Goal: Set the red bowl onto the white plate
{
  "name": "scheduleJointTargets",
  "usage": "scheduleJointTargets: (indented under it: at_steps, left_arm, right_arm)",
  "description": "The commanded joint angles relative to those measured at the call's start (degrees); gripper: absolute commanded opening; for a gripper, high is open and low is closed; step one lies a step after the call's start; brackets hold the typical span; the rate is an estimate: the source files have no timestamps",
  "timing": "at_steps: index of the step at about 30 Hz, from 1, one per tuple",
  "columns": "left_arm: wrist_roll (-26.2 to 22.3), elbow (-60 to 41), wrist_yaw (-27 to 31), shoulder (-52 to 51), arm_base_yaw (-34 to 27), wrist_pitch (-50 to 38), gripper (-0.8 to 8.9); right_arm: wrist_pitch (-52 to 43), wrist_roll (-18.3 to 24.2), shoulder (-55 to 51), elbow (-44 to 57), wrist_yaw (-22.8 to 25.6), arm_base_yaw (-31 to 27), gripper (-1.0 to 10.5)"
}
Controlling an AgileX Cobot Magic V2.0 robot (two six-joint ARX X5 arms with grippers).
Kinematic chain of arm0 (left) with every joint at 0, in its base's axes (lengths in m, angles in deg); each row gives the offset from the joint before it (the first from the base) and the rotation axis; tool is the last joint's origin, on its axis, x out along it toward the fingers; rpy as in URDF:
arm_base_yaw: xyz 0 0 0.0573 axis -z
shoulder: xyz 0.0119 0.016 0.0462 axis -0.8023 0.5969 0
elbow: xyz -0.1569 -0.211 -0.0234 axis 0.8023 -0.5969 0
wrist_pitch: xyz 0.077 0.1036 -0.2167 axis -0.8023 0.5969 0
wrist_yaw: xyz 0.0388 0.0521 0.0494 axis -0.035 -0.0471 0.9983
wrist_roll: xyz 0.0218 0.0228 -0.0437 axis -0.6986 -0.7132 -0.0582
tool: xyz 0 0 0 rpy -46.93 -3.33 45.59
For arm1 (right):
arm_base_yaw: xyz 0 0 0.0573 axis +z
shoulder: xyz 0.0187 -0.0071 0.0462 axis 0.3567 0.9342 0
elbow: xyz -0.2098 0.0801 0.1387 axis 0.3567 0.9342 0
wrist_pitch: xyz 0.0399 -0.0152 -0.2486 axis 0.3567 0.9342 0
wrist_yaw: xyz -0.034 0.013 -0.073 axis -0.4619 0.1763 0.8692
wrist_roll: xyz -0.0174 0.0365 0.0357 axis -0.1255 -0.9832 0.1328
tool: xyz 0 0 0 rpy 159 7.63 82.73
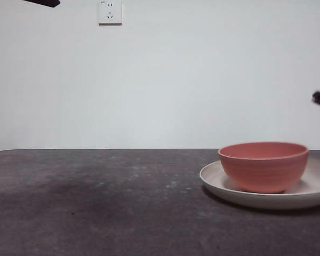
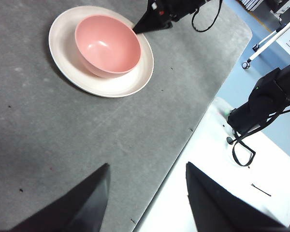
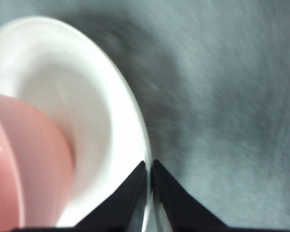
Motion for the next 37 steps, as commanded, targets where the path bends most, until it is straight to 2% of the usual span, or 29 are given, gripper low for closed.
scheduleJointTargets:
  at_steps: [1, 9, 21, 30, 37]
  left_arm:
    - [0.13, 0.59, -0.37, 0.31, 0.22, -0.57, 2.49]
    - [0.13, 0.59, -0.37, 0.33, 0.22, -1.14, 2.49]
    - [0.13, 0.59, -0.37, 0.33, 0.22, -1.31, 2.49]
    - [0.13, 0.59, -0.39, 0.33, 0.22, -1.03, 2.49]
    - [0.15, 0.59, -0.37, 0.33, 0.22, -0.76, 2.49]
  right_arm:
    - [-0.61, -1.92, -2.05, -0.48, -2.84, 0.04, 0.1]
    - [-1.73, -6.01, -5.68, -0.48, -6.71, 2.4, 0.1]
    - [-10.6, -16.06, -3.61, -0.96, -3.89, 15.08, 0.1]
    - [-14.21, -18.64, 5.92, -5.22, -0.48, 22.01, 0.1]
    - [-14.47, -18.78, 13.99, -10.16, 0.83, 24.55, 0.1]
